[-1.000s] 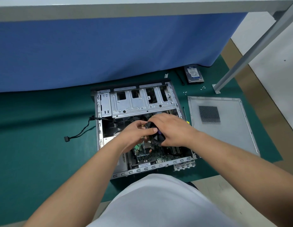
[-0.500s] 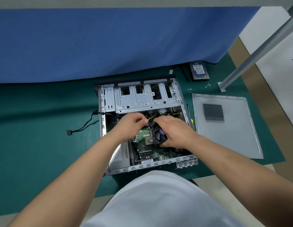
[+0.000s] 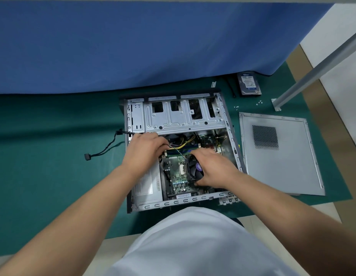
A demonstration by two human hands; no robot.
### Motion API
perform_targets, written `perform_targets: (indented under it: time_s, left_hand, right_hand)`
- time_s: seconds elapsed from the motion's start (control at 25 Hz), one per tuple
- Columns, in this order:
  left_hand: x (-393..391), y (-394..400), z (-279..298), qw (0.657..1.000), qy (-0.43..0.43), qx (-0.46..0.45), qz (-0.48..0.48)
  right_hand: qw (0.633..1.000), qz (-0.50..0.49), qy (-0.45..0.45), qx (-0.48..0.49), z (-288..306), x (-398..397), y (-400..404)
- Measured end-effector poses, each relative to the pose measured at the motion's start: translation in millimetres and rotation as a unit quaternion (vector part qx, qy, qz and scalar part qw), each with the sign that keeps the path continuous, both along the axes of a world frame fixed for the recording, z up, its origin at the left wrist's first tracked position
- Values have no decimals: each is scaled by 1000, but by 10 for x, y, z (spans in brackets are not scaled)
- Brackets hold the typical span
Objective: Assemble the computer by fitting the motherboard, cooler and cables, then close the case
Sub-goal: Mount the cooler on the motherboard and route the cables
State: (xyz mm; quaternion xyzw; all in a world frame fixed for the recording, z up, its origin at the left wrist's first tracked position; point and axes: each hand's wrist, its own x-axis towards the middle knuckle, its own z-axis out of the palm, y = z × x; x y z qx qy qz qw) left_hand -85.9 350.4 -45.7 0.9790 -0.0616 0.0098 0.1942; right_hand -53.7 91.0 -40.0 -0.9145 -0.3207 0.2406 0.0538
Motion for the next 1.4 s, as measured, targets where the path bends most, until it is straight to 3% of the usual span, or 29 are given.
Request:
perform_targets:
  time_s: [0.32, 0.76, 1.24, 1.4]
  left_hand:
    - [-203, 179, -245, 996, -55, -43, 57]
    - [-193, 187, -255, 997, -51, -29, 58]
    - [-188, 185, -275, 996, -56, -25, 59]
    - [-191, 187, -305, 996, -64, -23, 59]
  right_hand:
    - [999, -15, 28, -36, -237, 52, 282]
    - [995, -7, 40, -88, -458, 90, 463]
    - [996, 6, 41, -81, -529, 84, 440]
    - [991, 22, 40, -127, -571, 56, 493]
